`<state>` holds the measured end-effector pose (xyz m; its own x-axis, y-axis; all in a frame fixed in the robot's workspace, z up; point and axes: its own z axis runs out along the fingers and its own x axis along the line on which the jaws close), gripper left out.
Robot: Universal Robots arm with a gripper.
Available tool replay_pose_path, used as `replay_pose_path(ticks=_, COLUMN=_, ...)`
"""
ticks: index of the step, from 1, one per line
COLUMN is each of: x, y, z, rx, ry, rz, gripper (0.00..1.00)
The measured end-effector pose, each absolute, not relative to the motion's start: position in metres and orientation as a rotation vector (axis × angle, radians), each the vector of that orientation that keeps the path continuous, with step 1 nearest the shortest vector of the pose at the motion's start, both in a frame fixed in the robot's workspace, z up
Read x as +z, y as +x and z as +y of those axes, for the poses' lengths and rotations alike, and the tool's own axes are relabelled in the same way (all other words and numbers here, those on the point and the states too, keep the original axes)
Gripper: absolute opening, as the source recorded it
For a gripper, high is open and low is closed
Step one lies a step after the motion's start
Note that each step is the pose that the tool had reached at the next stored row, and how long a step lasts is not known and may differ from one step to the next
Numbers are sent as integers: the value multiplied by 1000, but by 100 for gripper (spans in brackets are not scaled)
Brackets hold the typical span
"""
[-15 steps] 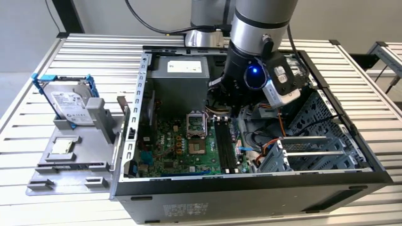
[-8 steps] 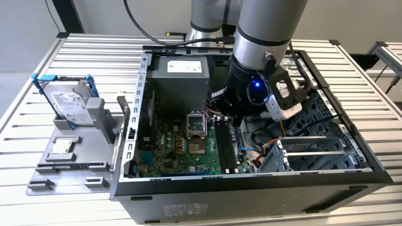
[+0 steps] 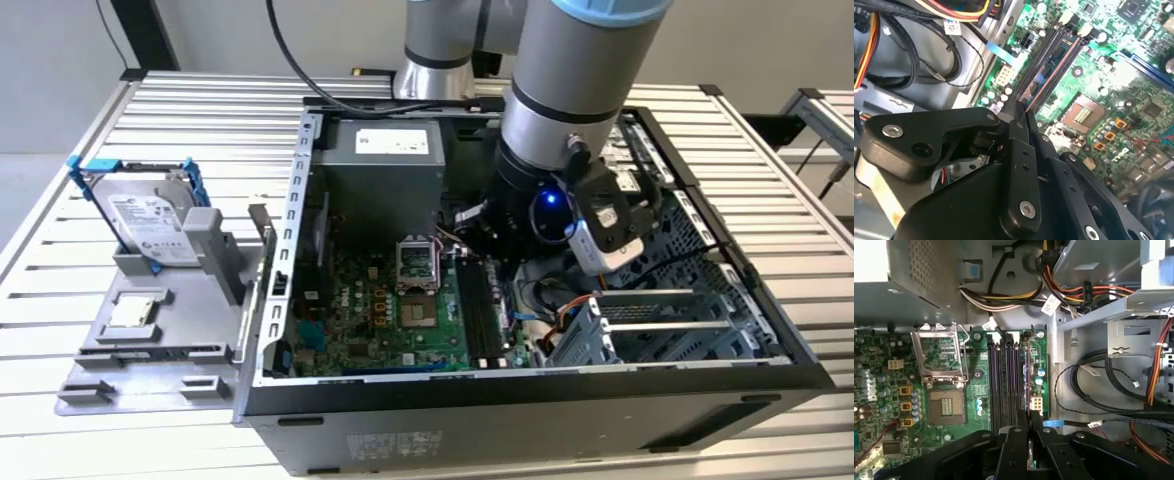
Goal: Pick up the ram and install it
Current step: 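Insert the ram into the slot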
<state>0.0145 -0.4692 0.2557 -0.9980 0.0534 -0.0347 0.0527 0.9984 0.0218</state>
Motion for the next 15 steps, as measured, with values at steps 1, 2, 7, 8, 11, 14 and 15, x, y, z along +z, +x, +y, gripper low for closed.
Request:
replay_pose_path(ticks=1, x=254, y=15, z=-469, rx=32, ry=82, rz=3105, gripper=0)
replay_pose_path(ticks=2, x=251, y=15, z=-469, rx=32, ry=82, rz=3105, gripper=0)
replay_pose_path(ticks=7, x=242, y=15, z=-469, rx=32, ry=82, rz=3105, gripper=0)
replay_pose_path(ticks=8, x=240, y=15, z=-468, rx=32, ry=81, rz=3105, gripper=0)
replay_pose_path(ticks=11, x=234, y=15, z=-468, rx=32, ry=79, rz=3105, gripper=0)
replay_pose_path(ticks=14, x=231, y=14, z=-468, rx=32, ry=65, rz=3106, gripper=0)
replay_pose_path(ticks=15, x=230, y=13, z=-469, rx=32, ry=64, rz=3106, gripper=0)
